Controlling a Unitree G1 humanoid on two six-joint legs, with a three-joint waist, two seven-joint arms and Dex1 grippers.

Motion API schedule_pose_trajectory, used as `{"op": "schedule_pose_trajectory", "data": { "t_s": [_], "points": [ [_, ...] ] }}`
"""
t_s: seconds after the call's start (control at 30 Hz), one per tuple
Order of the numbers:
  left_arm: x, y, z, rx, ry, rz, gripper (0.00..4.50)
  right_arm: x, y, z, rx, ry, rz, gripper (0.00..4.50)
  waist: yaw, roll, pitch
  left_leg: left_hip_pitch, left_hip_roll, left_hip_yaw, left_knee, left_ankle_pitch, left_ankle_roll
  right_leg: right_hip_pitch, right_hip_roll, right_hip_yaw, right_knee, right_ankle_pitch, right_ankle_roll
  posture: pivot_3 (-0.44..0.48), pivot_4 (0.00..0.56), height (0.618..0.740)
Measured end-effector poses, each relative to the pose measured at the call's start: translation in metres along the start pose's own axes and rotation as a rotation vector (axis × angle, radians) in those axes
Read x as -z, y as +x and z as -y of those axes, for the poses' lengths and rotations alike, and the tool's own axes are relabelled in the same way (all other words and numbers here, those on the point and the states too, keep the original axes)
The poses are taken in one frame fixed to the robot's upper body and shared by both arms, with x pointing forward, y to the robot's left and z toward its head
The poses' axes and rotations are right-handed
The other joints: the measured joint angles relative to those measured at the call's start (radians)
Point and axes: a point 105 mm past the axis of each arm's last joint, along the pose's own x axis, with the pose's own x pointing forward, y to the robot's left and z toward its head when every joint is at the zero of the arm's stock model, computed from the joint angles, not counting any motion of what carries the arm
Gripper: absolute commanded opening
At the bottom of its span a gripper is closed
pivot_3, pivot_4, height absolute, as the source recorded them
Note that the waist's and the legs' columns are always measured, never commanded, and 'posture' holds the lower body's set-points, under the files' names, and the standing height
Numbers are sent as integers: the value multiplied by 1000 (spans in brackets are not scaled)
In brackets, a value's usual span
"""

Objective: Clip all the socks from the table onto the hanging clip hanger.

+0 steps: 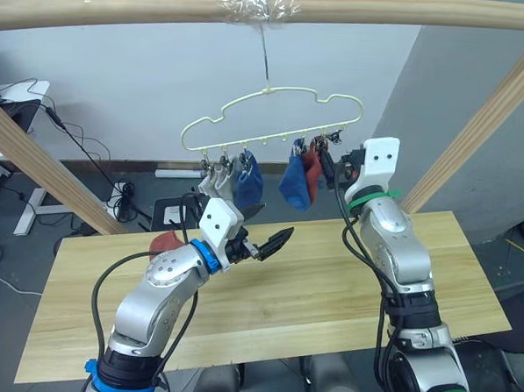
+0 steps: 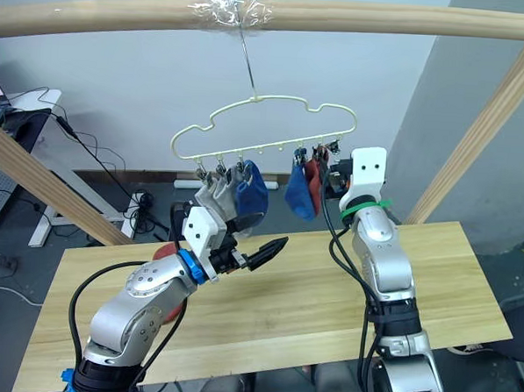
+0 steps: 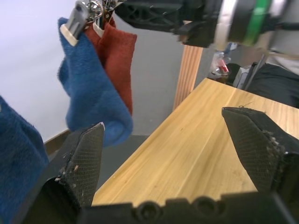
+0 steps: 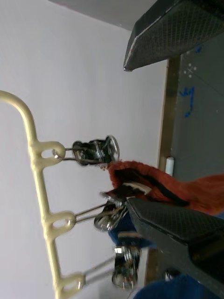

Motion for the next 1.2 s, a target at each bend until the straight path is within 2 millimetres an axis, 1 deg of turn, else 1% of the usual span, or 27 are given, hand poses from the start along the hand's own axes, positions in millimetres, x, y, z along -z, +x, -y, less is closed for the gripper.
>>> {"op": "schedule_pose_trajectory", "data": {
  "t_s": [0.1,0.2,0.27,0.4,0.47,0.53,0.7,0.8,0.9,1.03,1.17,1.2],
  "points": [
    [-2,1,2,-2,4,5,4487,0,5,5,14,-36,21,4500,6,0,0,0,0,1,0,0,0,0,0,0,0,0,0,-71,218,740],
    [-4,1,7,10,9,13,4487,-7,10,16,52,-70,64,4500,9,0,0,0,0,0,0,0,0,0,0,0,0,0,0,-73,218,740],
    [-3,1,7,4,1,8,4487,-13,10,23,93,-88,100,4500,9,0,0,0,0,0,0,0,0,0,0,0,0,0,0,-73,221,740],
    [-1,2,8,0,-6,-1,4487,-19,9,28,128,-119,143,4500,9,0,0,0,0,0,0,0,0,0,0,0,1,0,0,-88,223,740],
    [-1,2,8,1,-6,-1,4487,-19,7,30,132,-138,143,4500,9,0,0,0,0,0,0,0,0,0,0,0,1,0,0,-89,224,740],
    [-1,2,8,2,-7,-1,4487,-13,2,31,133,-144,129,4500,9,0,0,0,0,0,0,0,0,0,0,0,1,0,0,-89,224,740],
    [0,2,8,3,-6,-5,4487,3,-20,28,50,-116,41,4500,9,0,0,0,0,0,0,0,0,0,0,0,1,0,0,-90,231,740],
    [1,-1,8,5,-13,-9,4487,0,-30,23,6,-82,12,4500,9,0,1,0,0,0,0,0,0,0,0,0,1,0,0,-90,234,740],
    [-2,-6,8,8,-6,-8,4487,-7,-39,18,-27,-61,4,4500,10,0,1,1,0,0,0,0,0,0,0,0,1,-1,1,-89,234,740],
    [-5,-12,3,-2,5,-15,4487,-12,-50,11,-50,-41,-15,4500,10,0,1,1,0,0,1,0,0,1,0,0,1,-2,3,-94,230,740],
    [-8,-13,3,-2,3,-4,4487,-15,-52,5,-47,-27,-10,4500,9,0,1,1,0,0,0,0,0,1,0,0,1,-3,4,-90,226,740],
    [-10,-14,4,2,8,3,4497,-15,-51,4,-37,-26,-10,4328,10,0,1,1,0,0,0,0,0,0,0,0,1,-3,4,-90,226,740]
  ]
}}
